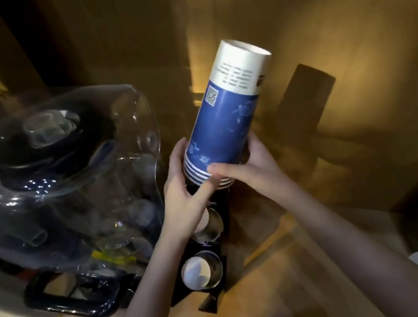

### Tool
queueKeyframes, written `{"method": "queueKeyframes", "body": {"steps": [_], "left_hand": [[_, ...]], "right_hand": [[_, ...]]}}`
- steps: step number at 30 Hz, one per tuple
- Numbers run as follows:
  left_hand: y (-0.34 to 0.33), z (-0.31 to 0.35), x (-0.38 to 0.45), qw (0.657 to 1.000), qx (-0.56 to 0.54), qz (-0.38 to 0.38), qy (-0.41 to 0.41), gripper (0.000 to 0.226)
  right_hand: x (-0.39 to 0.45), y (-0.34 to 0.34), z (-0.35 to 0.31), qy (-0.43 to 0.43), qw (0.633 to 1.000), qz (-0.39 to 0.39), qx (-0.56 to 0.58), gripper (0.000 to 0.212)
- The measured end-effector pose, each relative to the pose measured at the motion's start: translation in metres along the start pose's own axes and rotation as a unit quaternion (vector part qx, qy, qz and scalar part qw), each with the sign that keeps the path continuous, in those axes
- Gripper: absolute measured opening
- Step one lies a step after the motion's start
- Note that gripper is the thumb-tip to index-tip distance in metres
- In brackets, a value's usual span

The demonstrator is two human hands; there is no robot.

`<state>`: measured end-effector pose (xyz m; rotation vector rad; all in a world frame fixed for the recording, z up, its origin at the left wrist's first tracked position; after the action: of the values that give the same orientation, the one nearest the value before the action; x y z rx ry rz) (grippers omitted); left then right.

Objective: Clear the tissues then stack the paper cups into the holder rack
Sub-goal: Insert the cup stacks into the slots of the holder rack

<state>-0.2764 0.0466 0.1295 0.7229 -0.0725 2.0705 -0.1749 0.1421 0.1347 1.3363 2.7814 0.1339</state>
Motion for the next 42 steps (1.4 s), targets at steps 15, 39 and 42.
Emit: {"method": "queueKeyframes", "body": {"steps": [15, 39, 42], "left_hand": [[0.01, -0.007, 0.05, 0.996, 0.078, 0.041, -0.029, 0.087], [-0.02, -0.066, 0.037, 0.962, 0.252, -0.068, 0.085, 0.062], [-0.024, -0.064, 0.037, 0.958, 0.259, -0.086, 0.09, 0.064]], "right_hand": [[0.064, -0.024, 0.074, -0.051, 0.988, 0.013, -0.147, 0.089], [0.039, -0.02, 0.087, -0.067, 0.946, 0.031, -0.316, 0.066], [0.03, -0.017, 0.077, -0.062, 0.94, 0.006, -0.334, 0.063]]}}
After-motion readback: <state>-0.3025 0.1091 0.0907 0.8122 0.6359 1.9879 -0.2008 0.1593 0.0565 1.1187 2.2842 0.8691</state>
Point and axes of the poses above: each hand's wrist, its own x-axis towards the middle knuckle, its own y-axis out of the back of the hand, z = x × y, the point moved 8 cm from there along x, towards the middle knuckle, and after that the axes turned 11 degrees about -y, right-handed, at the moved point
